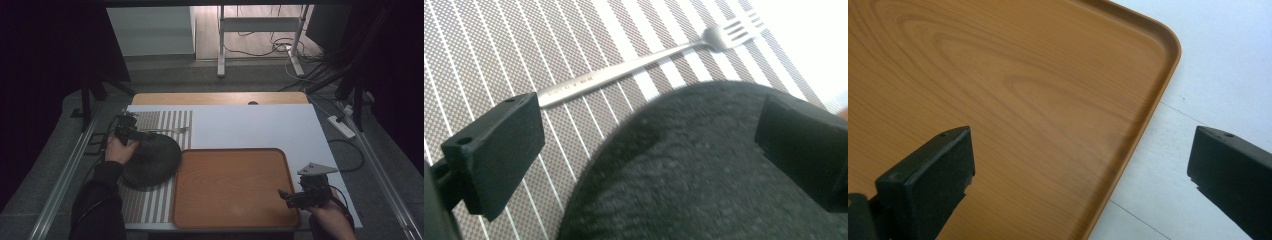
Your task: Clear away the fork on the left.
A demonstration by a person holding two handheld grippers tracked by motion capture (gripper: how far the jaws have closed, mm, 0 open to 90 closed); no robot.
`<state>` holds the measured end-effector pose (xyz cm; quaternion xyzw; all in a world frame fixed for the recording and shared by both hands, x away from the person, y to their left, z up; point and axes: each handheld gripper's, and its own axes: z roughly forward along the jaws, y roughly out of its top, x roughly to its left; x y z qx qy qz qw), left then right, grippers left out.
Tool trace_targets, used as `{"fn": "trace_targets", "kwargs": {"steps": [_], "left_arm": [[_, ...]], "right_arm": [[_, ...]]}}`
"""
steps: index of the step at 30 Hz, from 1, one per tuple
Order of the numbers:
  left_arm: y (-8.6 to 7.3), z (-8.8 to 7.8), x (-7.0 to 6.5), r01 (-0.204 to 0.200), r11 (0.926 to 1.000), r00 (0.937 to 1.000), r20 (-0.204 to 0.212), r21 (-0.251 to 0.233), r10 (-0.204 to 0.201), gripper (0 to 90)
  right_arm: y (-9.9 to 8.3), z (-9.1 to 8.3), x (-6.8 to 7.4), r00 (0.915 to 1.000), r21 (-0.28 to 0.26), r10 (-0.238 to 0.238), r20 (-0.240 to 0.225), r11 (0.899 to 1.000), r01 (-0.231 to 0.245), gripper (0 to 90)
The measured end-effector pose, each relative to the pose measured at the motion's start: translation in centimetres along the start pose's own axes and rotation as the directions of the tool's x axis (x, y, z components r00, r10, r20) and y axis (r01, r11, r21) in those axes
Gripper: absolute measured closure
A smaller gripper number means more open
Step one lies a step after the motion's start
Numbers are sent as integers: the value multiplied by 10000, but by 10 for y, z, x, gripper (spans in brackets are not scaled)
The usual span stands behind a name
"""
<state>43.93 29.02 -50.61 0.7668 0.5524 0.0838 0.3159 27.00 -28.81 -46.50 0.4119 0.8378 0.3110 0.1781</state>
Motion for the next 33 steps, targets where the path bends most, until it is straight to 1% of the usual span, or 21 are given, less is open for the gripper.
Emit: {"fn": "trace_targets", "kwargs": {"steps": [1,4,9,10,11,12,13,14,15,16,17,20,21,22,23,24,25,26,27,31,33], "left_arm": [[4,4,1,17,10000,10000,19,69,-17,4],[7,7,3,-39,9999,10000,-24,148,40,1],[16,15,9,73,9996,9999,-101,273,-70,4],[18,17,10,73,9995,9998,-175,302,-68,26],[20,18,12,99,9995,9988,-483,314,-84,43],[20,18,12,99,9995,9988,-483,314,-84,65],[22,20,16,289,9992,9972,-700,277,-269,112],[23,20,18,355,9991,9971,-686,215,-340,140],[24,19,20,430,9990,9975,-567,156,-421,202],[24,19,20,430,9990,9975,-567,156,-421,266],[26,19,25,528,9985,9978,-412,151,-521,344],[28,19,28,413,9988,9978,-529,278,-398,525],[29,19,29,315,9990,9975,-645,330,-293,525],[30,19,30,226,9990,9968,-768,381,-197,698],[32,20,32,172,9985,9960,-879,521,-126,762],[32,20,32,172,9985,9960,-879,521,-126,819],[34,23,33,62,9971,9932,-1166,756,27,878],[34,23,33,62,9971,9932,-1166,756,27,888],[35,26,34,-7,9956,9907,-1356,935,135,888],[35,34,38,-2,9897,9867,-1608,1434,235,889],[33,37,39,17,9870,9869,-1592,1606,242,889]], "right_arm": [[0,0,0,10000,4,17,-8,10000,-17,0],[0,0,0,10000,7,29,-12,10000,-29,0],[0,0,0,10000,9,-2,-19,10000,2,0],[0,0,0,10000,8,9,-11,10000,-9,0],[0,0,0,10000,12,13,-4,10000,-13,0],[0,0,0,10000,12,13,-4,10000,-13,0],[0,0,-1,10000,7,39,-12,10000,-39,0],[0,0,-1,10000,7,43,-17,10000,-43,0],[0,0,-1,10000,6,40,-18,10000,-40,0],[0,0,-1,10000,6,40,-18,10000,-40,0],[0,0,-1,10000,14,40,-15,10000,-40,0],[0,0,-1,10000,18,26,-17,10000,-26,0],[0,0,-1,10000,20,21,-19,10000,-21,0],[0,0,-1,10000,24,32,-15,10000,-32,0],[0,0,-1,10000,24,31,-17,10000,-31,0],[0,0,-1,10000,24,31,-17,10000,-31,0],[0,1,-1,10000,33,21,-14,10000,-21,0],[0,1,-1,10000,33,21,-14,10000,-21,0],[0,0,-1,10000,24,15,-13,10000,-15,0],[0,0,-1,10000,40,37,1,10000,-37,0],[0,0,-1,10000,12,55,-34,10000,-55,0]]}}
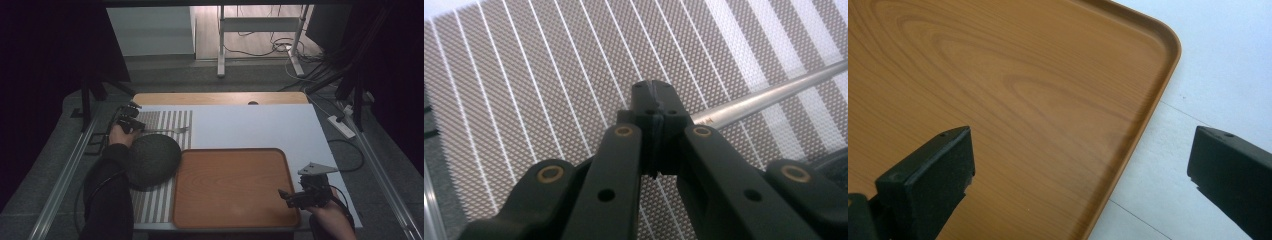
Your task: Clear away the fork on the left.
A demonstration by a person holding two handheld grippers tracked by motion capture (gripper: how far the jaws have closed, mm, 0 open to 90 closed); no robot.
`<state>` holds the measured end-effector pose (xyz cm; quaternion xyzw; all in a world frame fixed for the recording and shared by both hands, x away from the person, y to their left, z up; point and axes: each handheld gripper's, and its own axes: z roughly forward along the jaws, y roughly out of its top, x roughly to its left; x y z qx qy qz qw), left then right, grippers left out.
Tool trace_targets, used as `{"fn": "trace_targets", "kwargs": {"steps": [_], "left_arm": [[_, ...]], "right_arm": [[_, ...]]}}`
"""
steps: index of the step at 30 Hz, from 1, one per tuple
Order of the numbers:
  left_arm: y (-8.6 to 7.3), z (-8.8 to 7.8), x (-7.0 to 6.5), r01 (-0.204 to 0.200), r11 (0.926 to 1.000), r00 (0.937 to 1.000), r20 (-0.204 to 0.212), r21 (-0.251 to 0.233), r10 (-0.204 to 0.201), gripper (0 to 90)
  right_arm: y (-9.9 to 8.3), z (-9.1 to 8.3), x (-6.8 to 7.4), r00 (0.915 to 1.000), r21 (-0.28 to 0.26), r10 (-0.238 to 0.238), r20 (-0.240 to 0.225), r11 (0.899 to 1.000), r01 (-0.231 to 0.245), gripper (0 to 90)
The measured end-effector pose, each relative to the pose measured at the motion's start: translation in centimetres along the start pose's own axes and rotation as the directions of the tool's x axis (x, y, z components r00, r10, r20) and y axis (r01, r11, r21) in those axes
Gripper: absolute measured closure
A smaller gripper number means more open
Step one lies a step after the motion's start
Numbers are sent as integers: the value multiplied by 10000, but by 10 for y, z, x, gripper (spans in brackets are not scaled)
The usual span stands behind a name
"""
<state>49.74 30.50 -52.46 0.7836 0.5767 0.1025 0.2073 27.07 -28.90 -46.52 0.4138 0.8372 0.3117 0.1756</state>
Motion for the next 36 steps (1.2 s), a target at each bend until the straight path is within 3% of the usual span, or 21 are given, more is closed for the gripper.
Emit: {"fn": "trace_targets", "kwargs": {"steps": [3,10,18,24,32,36], "left_arm": [[-4,-2,0,184,9998,9994,297,-13,-183,890],[-12,-10,-5,-293,9976,9978,619,626,254,890],[-17,-12,-10,-617,9950,9931,1042,781,534,890],[-16,-13,-11,-769,9937,9925,1017,820,684,885],[-8,-21,-8,-117,9998,9934,1141,190,95,628],[-2,-22,-14,-191,9997,9912,1305,-137,207,462]], "right_arm": [[0,0,0,10000,14,-8,19,10000,8,0],[0,1,1,9999,53,-97,29,9999,97,0],[0,1,1,9999,100,-154,41,9998,153,0],[0,1,1,9999,99,-163,27,9998,163,0],[0,1,1,9999,119,-159,33,9998,158,0],[0,1,1,9999,106,-166,20,9998,166,0]]}}
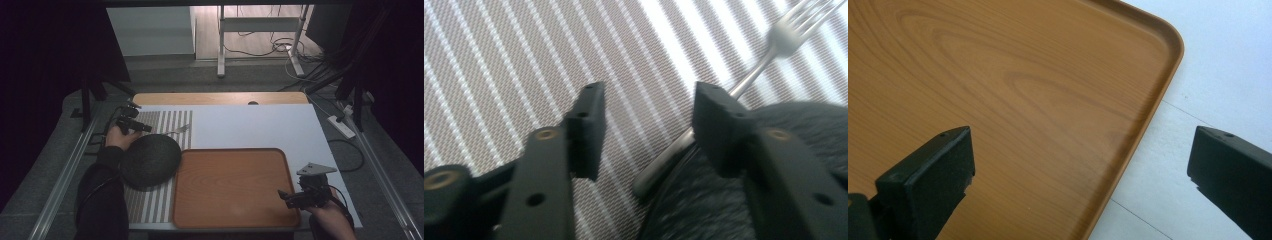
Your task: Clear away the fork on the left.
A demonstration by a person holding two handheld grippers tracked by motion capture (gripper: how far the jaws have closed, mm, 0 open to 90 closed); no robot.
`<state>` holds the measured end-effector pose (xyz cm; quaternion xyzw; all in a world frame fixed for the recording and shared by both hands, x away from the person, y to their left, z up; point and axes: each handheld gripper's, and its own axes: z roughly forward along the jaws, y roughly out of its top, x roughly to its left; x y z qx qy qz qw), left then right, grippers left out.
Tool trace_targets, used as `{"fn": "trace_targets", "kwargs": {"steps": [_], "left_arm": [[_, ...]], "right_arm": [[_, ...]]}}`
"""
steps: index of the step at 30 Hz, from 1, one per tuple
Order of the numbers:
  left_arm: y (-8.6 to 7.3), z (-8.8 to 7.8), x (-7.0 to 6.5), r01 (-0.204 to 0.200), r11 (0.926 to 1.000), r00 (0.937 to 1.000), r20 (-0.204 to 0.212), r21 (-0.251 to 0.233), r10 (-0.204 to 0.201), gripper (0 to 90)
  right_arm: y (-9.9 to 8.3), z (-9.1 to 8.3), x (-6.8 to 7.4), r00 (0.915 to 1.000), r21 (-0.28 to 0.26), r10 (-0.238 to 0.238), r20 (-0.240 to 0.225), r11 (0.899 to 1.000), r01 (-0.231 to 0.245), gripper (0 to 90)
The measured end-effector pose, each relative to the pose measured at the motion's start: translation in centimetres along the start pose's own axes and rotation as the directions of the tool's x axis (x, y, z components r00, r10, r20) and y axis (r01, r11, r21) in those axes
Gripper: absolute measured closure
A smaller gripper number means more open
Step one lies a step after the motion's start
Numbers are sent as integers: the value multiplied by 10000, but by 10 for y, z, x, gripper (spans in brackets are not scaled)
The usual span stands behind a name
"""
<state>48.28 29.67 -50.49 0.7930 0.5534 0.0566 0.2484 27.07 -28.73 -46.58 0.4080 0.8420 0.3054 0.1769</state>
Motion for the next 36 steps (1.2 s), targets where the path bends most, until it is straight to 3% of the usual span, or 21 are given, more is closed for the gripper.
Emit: {"fn": "trace_targets", "kwargs": {"steps": [5,6,7,9,10,12,13,18,26,29,36], "left_arm": [[7,6,-11,-412,9991,9991,-31,-110,412,268],[10,8,-14,-425,9990,9991,25,-164,425,268],[13,11,-17,-429,9989,9990,133,-195,431,189],[15,12,-19,-411,9990,9989,208,-189,415,157],[18,15,-22,-450,9989,9985,308,-125,454,36],[21,19,-27,-675,9977,9970,390,-18,675,1],[24,25,-34,-896,9957,9957,267,215,890,0],[30,37,-45,-1275,9903,9917,231,549,1264,0],[35,56,-55,-1544,9790,9870,-230,1330,1588,0],[35,57,-57,-1786,9729,9813,-448,1471,1869,0],[34,48,-49,-1798,9759,9808,-532,1236,1874,178]], "right_arm": [[0,0,0,10000,15,-8,5,10000,8,0],[0,0,0,10000,16,-9,1,10000,9,0],[0,0,0,10000,1,-7,-12,10000,7,0],[0,0,0,10000,-1,-6,-12,10000,6,0],[0,0,0,10000,0,-15,-9,10000,15,0],[0,0,0,10000,-5,-11,-7,10000,11,0],[0,0,0,10000,-9,-6,-5,10000,6,0],[0,0,0,10000,-12,-13,-13,10000,13,0],[0,0,0,10000,-13,-1,-30,10000,1,0],[0,0,0,10000,0,-15,-23,10000,15,0],[0,0,0,10000,3,-57,-40,10000,57,0]]}}
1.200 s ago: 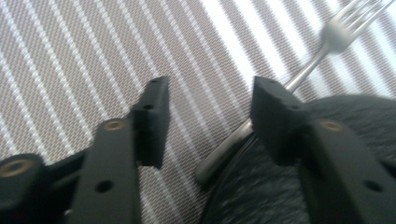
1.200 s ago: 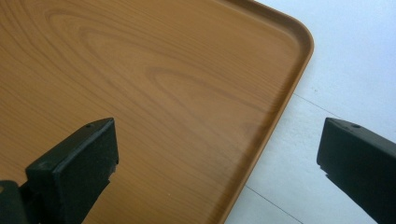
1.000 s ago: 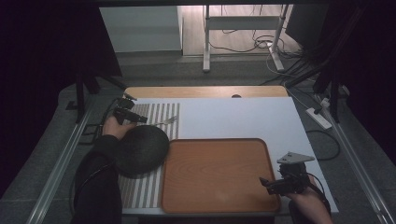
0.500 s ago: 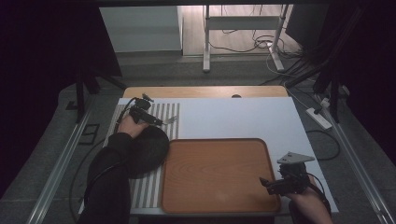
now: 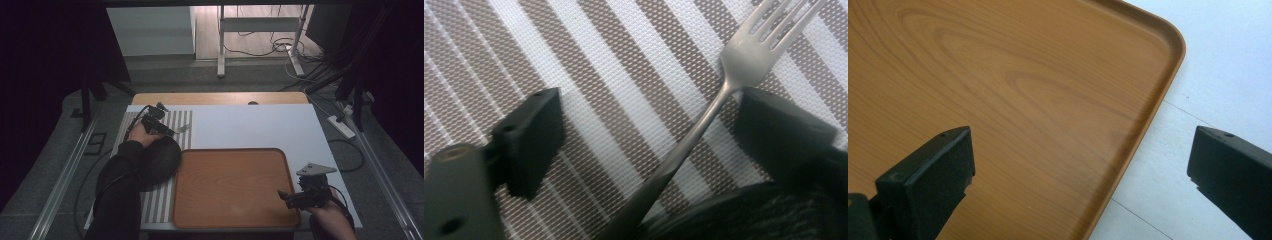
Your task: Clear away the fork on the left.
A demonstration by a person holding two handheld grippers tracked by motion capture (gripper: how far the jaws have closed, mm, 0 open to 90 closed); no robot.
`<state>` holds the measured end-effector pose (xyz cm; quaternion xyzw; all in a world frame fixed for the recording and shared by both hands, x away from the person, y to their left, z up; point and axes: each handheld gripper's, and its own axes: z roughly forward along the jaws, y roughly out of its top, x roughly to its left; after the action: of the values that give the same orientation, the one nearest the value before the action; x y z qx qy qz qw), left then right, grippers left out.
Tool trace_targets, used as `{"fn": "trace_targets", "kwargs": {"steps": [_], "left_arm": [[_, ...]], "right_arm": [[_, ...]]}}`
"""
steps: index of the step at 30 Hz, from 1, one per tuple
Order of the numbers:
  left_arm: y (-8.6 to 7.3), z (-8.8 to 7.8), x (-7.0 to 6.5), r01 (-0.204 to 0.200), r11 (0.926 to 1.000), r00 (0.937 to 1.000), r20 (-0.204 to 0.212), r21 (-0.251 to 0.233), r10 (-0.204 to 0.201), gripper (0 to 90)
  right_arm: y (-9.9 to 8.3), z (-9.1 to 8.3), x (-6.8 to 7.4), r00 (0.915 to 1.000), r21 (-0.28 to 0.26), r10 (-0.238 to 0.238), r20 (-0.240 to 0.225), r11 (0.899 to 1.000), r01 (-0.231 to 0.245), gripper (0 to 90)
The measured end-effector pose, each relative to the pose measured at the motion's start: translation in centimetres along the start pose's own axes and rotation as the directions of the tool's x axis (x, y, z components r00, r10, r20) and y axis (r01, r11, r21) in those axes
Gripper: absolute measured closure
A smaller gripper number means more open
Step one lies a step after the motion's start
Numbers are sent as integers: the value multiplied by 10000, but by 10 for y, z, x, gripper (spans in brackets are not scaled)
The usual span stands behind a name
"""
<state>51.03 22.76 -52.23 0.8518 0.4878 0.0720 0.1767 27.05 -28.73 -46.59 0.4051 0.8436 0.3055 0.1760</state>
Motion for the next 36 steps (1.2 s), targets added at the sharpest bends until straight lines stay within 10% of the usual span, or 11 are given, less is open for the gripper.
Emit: {"fn": "trace_targets", "kwargs": {"steps": [12,22,36], "left_arm": [[-10,-8,22,17,9982,10000,94,-594,-11,799],[-11,-9,25,-709,9955,9974,91,-632,716,848],[-30,-29,50,-622,9979,9980,-107,-157,621,848]], "right_arm": [[0,0,0,10000,35,-26,-14,10000,26,0],[0,0,0,10000,29,-30,-20,10000,30,0],[0,1,1,10000,61,-54,-22,10000,54,0]]}}
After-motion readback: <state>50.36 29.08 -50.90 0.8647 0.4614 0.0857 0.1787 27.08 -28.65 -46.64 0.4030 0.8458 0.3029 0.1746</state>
